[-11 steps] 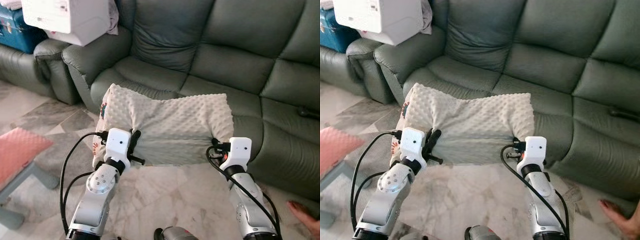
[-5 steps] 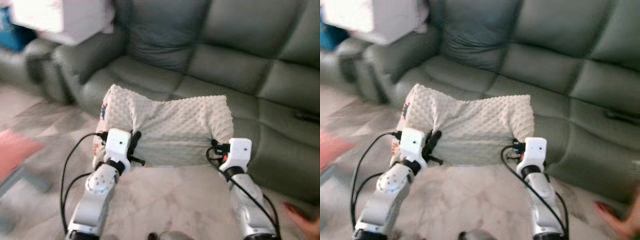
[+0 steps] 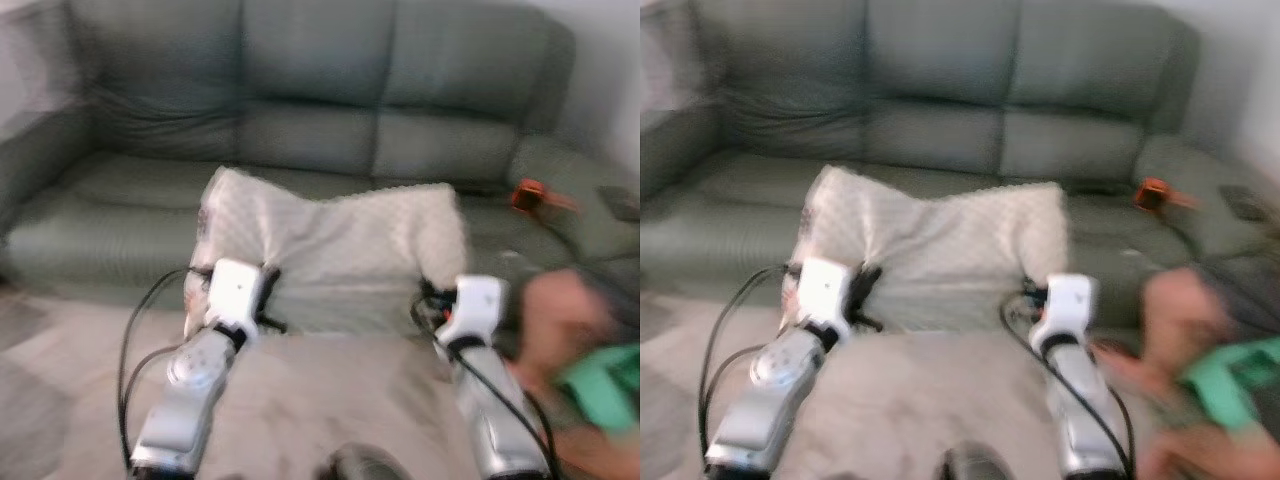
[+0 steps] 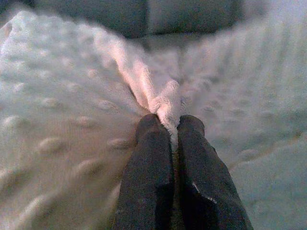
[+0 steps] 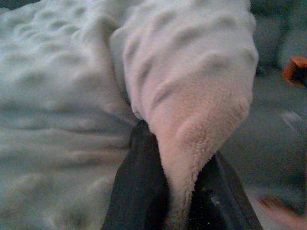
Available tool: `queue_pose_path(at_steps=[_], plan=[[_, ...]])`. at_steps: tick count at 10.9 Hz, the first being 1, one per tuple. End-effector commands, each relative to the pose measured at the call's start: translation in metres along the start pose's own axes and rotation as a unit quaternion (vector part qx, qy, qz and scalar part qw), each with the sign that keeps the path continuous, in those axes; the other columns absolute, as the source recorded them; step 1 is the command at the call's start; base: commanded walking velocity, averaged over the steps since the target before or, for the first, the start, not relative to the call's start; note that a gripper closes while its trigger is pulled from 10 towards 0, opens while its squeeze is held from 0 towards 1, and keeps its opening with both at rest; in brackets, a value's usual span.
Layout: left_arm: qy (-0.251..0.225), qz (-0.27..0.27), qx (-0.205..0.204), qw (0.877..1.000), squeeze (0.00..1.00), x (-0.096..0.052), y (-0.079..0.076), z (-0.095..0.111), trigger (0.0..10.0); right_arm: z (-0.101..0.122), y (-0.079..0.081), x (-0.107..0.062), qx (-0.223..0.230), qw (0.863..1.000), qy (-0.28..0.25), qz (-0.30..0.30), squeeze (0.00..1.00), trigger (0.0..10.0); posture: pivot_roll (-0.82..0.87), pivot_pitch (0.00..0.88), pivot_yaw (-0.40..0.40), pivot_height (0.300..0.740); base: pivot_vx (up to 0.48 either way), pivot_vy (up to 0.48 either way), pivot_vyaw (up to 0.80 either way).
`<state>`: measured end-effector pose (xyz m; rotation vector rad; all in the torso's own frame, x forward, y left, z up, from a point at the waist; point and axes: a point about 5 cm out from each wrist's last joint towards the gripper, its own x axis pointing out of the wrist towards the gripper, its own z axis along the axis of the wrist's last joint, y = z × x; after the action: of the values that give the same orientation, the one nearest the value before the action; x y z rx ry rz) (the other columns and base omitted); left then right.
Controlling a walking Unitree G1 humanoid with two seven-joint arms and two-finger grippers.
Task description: Move the pillow to the sofa
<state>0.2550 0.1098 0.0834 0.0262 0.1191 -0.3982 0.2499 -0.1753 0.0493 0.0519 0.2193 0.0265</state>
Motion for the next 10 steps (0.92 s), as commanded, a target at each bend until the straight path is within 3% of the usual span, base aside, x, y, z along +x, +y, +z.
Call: queue_pose_path(at_steps=[1, 7, 10], plan=[[-0.017, -0.011, 0.002, 1.0, 0.0, 0.0035, -0.0048, 0.0079, 10.0, 0.012, -0.005, 0.0046, -0.007, 1.0, -0.021, -0.008, 0.0, 10.0, -0.09, 0.0, -0.052, 0.74, 0.0, -0.27, -0.79], [-0.036, -0.007, 0.009, 0.999, 0.0, 0.0027, -0.0019, 0.0114, 10.0, 0.0122, 0.0019, 0.0031, -0.007, 0.999, -0.029, 0.011, 0.0, 10.0, -0.09, 0.0, -0.042, 0.74, 0.0, 0.0, 0.0], [-0.041, -0.015, 0.01, 0.999, 0.0, 0.0026, -0.0034, 0.0119, 10.0, 0.0107, 0.0021, 0.0015, -0.006, 1.0, -0.027, 0.012, 0.0, 10.0, -0.09, 0.0, -0.041, 0.74, 0.47, 0.0, 0.0]])
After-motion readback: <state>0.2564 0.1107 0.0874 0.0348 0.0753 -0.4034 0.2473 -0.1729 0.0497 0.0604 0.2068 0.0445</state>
